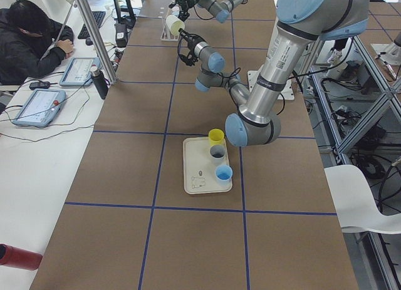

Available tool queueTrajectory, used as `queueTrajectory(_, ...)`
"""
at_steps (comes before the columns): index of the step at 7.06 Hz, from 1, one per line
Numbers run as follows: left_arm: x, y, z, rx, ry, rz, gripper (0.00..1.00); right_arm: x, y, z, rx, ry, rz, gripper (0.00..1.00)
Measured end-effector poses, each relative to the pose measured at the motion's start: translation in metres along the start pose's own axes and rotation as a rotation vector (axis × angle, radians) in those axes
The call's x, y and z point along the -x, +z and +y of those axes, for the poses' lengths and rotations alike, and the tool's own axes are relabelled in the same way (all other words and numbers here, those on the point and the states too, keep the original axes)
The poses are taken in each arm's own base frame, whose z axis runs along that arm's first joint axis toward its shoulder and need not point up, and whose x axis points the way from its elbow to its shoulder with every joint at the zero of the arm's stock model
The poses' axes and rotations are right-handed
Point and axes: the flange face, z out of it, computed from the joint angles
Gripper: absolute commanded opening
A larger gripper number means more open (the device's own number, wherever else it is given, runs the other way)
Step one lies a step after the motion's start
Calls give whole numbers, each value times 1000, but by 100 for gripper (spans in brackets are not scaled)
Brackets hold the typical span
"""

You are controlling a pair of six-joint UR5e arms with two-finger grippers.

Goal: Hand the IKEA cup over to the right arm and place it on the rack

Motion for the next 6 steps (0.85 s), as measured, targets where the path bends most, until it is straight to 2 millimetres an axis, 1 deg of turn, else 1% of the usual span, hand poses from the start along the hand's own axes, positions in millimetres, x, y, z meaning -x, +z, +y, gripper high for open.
queueTrajectory(2,15,29,4,-8,-7,2,0,-2,1,1,0,1,3,100)
queueTrajectory(3,19,37,7,-10,-9,0,0,-2,2,2,1,2,4,100)
queueTrajectory(6,30,45,15,-9,-23,-1,0,-6,3,4,4,3,9,100)
